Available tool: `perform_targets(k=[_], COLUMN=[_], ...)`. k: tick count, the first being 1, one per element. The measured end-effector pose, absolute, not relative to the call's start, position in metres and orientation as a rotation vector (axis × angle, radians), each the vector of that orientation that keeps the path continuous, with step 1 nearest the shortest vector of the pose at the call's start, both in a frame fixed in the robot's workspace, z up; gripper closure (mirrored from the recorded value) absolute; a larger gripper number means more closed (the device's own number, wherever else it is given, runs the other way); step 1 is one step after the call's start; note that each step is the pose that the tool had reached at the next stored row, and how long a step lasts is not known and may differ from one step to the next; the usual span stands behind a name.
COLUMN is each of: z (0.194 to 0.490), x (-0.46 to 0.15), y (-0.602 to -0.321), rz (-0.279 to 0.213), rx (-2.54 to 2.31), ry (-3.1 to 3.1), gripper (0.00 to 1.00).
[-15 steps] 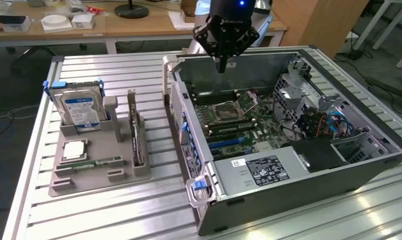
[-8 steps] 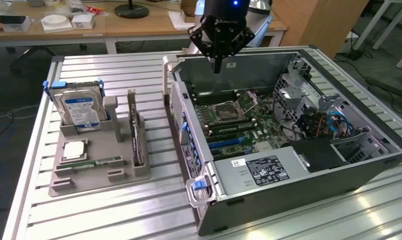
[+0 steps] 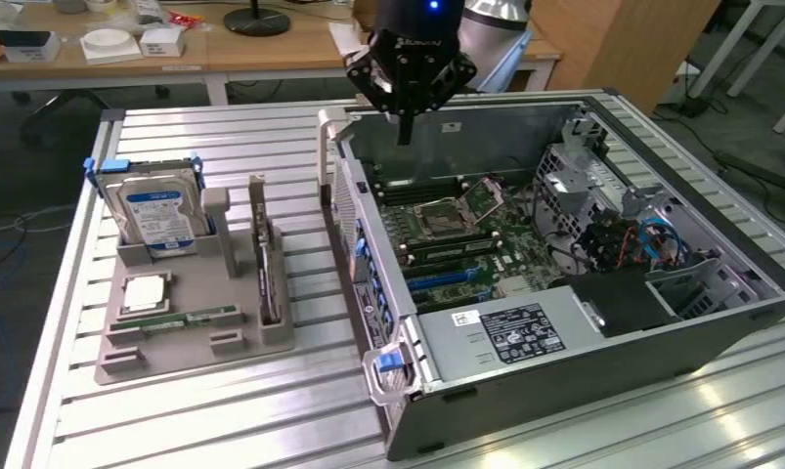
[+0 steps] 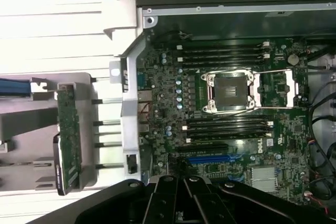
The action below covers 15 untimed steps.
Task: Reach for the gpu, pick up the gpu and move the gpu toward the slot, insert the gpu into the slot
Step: 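Reach for the gpu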
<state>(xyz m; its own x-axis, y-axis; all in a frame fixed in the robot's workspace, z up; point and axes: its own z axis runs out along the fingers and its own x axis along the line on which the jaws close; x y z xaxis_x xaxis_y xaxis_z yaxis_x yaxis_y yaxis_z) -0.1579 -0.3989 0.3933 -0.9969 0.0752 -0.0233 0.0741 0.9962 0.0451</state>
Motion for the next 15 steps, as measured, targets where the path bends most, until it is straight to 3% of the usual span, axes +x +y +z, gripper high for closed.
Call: perform_targets(k=[15], z=[0.393], x=[-0.225], y=[-0.399], rz=[0.069], rx=[0.117], ry=[3.114], gripper=[0.90])
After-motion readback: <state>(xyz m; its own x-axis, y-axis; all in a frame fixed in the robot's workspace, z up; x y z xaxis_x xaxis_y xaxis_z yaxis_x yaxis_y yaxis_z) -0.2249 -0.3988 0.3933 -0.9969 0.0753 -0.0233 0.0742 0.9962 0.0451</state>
